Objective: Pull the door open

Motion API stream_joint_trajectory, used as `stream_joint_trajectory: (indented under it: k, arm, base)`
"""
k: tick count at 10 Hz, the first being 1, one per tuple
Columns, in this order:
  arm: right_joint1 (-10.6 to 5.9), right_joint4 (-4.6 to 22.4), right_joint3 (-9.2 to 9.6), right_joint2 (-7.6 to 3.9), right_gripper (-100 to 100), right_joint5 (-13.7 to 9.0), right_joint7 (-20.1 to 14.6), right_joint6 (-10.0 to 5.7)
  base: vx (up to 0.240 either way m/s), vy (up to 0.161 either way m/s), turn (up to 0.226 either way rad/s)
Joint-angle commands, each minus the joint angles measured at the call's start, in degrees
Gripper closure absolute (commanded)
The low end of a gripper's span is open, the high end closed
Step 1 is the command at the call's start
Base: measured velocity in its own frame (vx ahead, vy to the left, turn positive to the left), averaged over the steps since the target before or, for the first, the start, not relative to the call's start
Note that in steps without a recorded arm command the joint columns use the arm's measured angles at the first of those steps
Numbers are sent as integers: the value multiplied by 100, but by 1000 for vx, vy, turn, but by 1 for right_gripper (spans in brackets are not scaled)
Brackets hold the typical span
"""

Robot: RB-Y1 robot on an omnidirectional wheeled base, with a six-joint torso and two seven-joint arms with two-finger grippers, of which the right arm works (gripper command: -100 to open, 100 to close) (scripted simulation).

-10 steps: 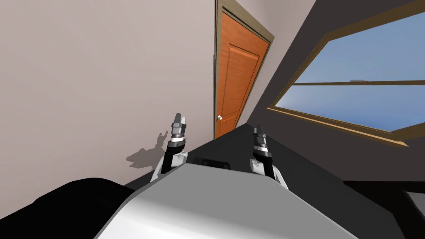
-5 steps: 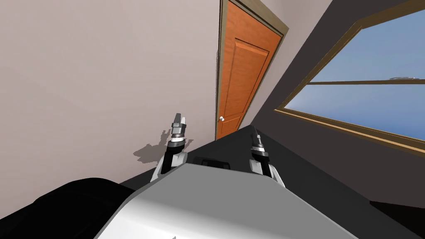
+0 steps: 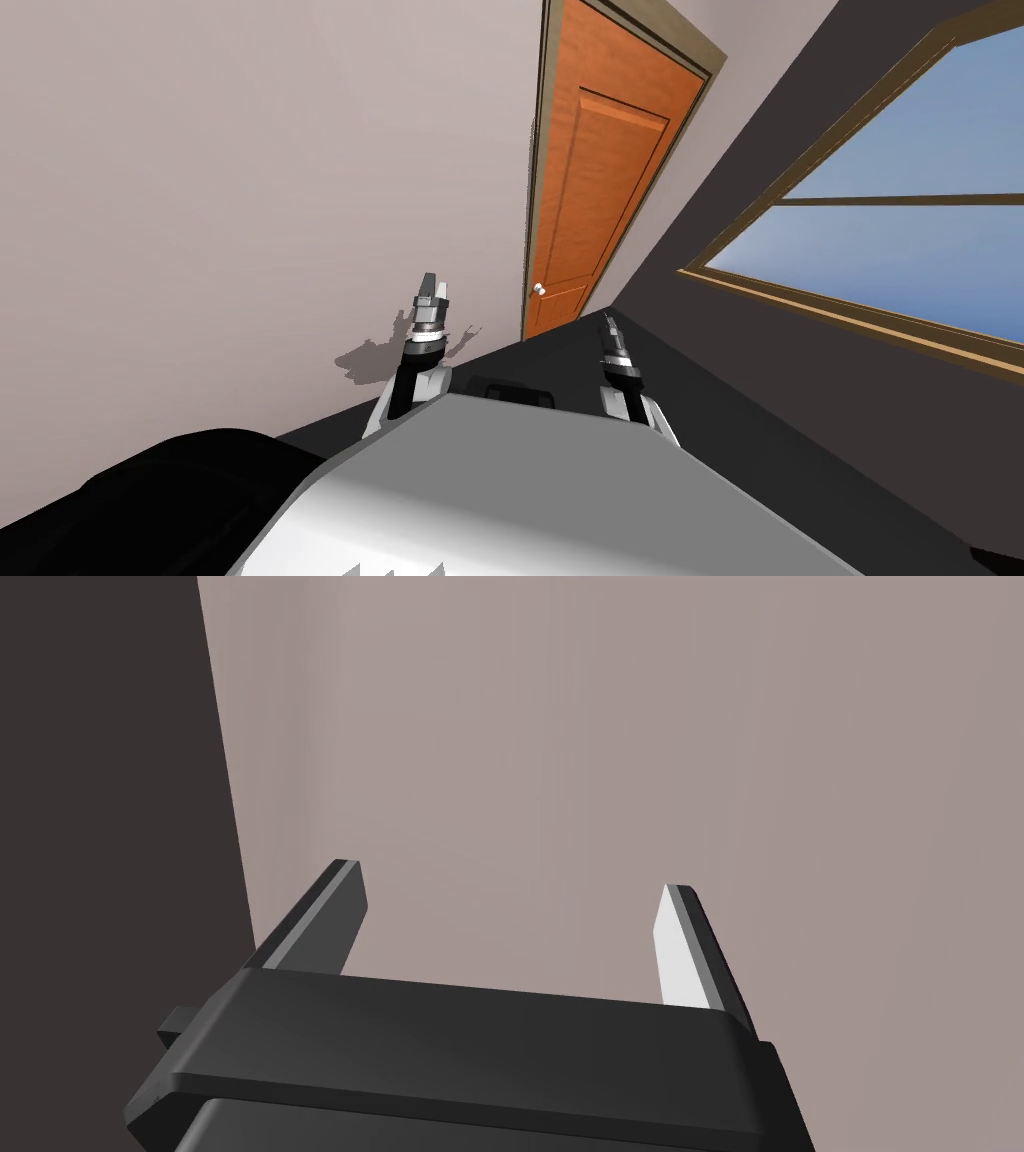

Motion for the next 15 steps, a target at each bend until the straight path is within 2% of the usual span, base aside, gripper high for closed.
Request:
stream_joint_trajectory:
  k: [1, 2, 3, 8, 9, 12, 13, 15]
  arm:
    - [-114, 286, -36, -14, -100, 107, 220, -59]
    - [-184, 434, -69, -33, -100, 192, 390, -117]
    - [-184, 521, -69, -33, -100, 192, 396, -117]
    - [-528, 1578, -234, -100, -100, 615, 1263, -403]
    - [-528, 1620, -234, -100, -100, 615, 1267, -403]
    - [-727, 2230, -329, -126, -100, 860, 1771, -569]
    - [-727, 2255, -329, -126, -100, 860, 1771, -569]
    - [-854, 2622, -390, -138, -100, 1016, 2092, -675]
  base:
    - [61, -23, 100]
    - [81, -30, 189]
    - [56, -31, 67]
    - [76, -42, 155]
    - [58, -24, 45]
    - [63, -32, 147]
    - [55, -39, 47]
    - [64, -40, 132]
